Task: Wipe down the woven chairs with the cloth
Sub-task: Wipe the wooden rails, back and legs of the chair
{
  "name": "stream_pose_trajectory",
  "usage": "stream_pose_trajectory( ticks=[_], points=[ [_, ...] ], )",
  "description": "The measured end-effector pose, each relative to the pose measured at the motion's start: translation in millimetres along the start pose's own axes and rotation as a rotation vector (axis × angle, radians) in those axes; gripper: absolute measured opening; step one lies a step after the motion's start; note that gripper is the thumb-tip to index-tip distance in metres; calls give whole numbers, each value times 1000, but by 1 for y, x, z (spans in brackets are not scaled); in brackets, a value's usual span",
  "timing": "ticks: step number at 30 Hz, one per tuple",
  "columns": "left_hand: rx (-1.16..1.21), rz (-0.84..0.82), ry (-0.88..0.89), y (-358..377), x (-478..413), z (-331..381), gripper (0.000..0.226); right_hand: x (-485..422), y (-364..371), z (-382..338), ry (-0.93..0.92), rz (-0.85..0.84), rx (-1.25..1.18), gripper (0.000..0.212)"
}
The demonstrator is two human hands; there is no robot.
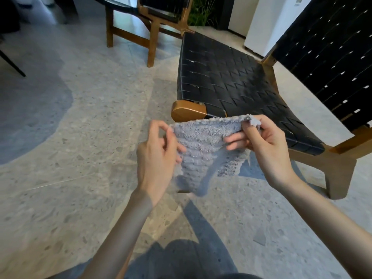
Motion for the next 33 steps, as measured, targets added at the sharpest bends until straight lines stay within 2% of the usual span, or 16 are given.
stream_pose_trajectory(
  ticks=[3, 6, 8, 11, 13, 16, 19, 22, 25, 33],
  points=[
    [-120, 154, 123, -4, -18, 16, 4, -3, 7, -6, -73, 109, -26, 12],
    [-296, 259, 240, 1, -33, 26, 7, -9, 9, -11, -176, 276, 131, 9],
    [-346, 155, 339, 14, -38, 23, 17, -14, 17, -8, -210, 236, 306, 19],
    [-552, -135, 460, 36, -39, 3, 50, -22, 35, 6, -267, 15, 645, 55],
    [-713, -263, 543, 44, -41, -10, 65, -28, 37, 16, -344, -33, 960, 77],
    [-950, -269, 638, 50, -45, -18, 72, -33, 29, 21, -505, -4, 1203, 77],
    [-1129, -205, 657, 55, -42, -16, 79, -35, 25, 21, -604, 75, 1279, 71],
    [-1255, -161, 720, 65, -36, -6, 75, -37, 13, 23, -580, 91, 1293, 72],
    [-1336, -184, 765, 83, -33, 8, 73, -37, -8, 26, -537, 108, 1277, 73],
    [-1340, -280, 847, 150, -14, 43, 68, -27, -81, 40, -342, 100, 1380, 73]
  ],
)
Point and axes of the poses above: each hand's wrist, its own x-axis away from the middle knuckle, its own y-axis out of the palm, z = x × y, the point moved 4 cm from there along -x, towards the middle knuckle, and after that the axes turned 7 degrees about y, right-handed, at the moved point
